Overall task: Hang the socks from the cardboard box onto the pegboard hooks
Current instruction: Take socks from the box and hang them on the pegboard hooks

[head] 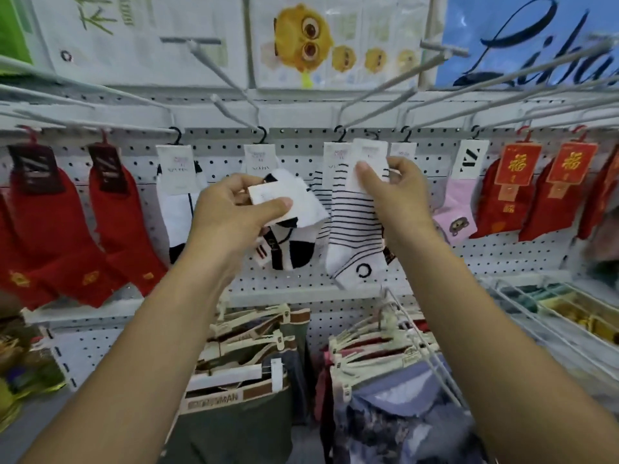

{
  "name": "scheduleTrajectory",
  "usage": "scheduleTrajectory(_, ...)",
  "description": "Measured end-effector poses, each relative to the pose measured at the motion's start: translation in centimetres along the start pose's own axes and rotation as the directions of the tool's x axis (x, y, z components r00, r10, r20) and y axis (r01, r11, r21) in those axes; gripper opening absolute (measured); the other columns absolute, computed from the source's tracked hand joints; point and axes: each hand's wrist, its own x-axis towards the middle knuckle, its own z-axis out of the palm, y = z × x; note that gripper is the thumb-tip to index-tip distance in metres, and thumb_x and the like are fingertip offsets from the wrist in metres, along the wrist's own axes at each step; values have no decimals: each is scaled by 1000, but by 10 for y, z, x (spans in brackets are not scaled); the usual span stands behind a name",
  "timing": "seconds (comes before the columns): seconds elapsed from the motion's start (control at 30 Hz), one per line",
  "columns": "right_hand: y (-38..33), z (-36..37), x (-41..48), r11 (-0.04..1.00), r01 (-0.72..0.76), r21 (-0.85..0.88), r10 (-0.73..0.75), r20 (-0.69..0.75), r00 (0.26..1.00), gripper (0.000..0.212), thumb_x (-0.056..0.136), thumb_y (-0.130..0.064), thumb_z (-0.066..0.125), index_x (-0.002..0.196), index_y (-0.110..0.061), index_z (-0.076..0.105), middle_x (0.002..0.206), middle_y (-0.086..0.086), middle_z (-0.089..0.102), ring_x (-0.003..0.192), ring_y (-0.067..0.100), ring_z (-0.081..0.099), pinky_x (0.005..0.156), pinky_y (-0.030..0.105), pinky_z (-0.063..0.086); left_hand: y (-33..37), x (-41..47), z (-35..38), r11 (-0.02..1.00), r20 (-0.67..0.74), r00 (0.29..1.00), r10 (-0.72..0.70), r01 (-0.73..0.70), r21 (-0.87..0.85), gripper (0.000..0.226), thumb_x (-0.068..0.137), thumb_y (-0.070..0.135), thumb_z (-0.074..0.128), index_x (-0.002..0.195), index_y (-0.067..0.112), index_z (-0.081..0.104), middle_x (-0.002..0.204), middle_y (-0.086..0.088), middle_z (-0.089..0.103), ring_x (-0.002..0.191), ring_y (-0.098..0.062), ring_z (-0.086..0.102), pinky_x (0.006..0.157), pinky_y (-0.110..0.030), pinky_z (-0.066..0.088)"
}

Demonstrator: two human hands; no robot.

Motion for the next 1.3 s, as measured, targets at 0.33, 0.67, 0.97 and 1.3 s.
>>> scheduleTrajectory(0.33,20,24,23,993,22,-120,-15,58,998,38,83,-34,80,115,-21,64,109,3,74,98,19,73,84,39,61,-6,15,-27,998,-1,1000,-1,1,-69,38,77,3,85,109,16,69,89,2,80,82,-12,77,70,-28,62)
scheduleTrajectory(0.67,18,19,-39,927,184,-326,-224,-90,971,31,92,-38,69,118,-23,60,115,-8,63,109,0,58,96,17,47,-16,13,-22,994,133,991,-13,27,-106,17,85,8,78,99,17,72,91,4,80,88,-12,77,68,-22,59)
scheduleTrajectory(0.97,15,61,-64,988,85,-127,-19,452,892,20,93,-17,69,112,-10,71,108,11,74,104,22,70,93,32,58,-25,0,-49,998,112,994,6,1,-59,19,98,20,64,113,14,74,99,2,80,96,-13,76,82,-26,60)
scheduleTrajectory(1.3,11,145,-57,985,170,-27,-132,516,846,18,98,-15,63,115,-22,64,106,-6,69,104,23,67,93,35,57,9,14,-137,955,-292,915,278,-228,191,34,92,26,75,121,15,63,104,1,74,95,-10,70,89,-24,57)
